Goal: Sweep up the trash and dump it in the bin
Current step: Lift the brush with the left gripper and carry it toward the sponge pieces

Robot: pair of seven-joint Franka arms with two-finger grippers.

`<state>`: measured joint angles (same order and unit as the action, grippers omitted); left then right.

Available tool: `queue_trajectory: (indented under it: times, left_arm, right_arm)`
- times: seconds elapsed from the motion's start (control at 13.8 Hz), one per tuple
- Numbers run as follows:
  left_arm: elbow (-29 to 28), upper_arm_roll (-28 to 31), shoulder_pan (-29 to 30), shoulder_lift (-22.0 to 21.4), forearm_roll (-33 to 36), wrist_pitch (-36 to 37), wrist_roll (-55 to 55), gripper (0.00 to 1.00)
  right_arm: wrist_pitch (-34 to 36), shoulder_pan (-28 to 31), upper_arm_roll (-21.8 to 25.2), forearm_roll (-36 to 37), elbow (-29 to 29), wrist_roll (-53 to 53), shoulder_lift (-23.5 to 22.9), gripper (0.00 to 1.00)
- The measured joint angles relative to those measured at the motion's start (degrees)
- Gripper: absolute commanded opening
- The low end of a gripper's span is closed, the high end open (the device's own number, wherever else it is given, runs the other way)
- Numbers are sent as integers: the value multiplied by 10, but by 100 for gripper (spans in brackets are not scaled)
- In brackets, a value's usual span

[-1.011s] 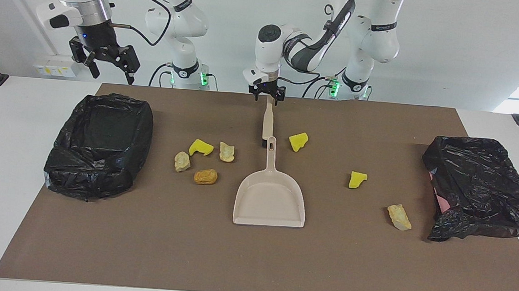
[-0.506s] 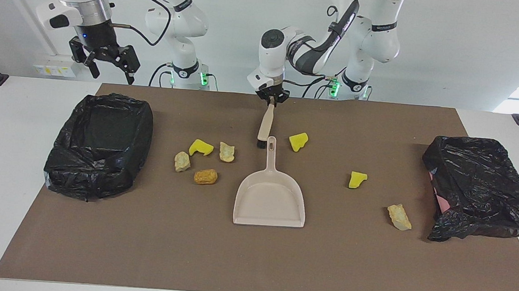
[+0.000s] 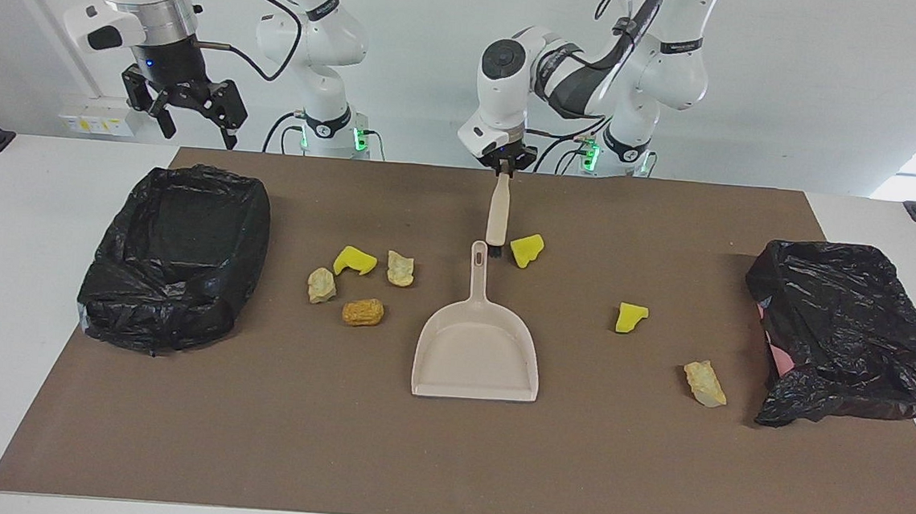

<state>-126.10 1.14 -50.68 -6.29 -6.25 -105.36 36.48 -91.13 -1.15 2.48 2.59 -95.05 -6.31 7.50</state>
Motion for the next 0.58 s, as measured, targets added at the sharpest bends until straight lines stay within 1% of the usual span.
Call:
queue_trajectory:
  times: [0.22,0.29,0.43,0.58]
  left_arm:
    - [1,4,74,-51,0,27,-48,0]
    - [2,4,95,-62,1,29,-55,0]
    - [11,4,132,-66,5,29,-70,0]
    - [20,5,179,-58,18,28,-103,0]
  right_arm:
    - [0,0,0,0,0,0,0,100]
    - [0,0,0,0,0,0,0,100]
    - [0,0,0,0,0,0,0,100]
    - [0,0,0,0,0,0,0,100]
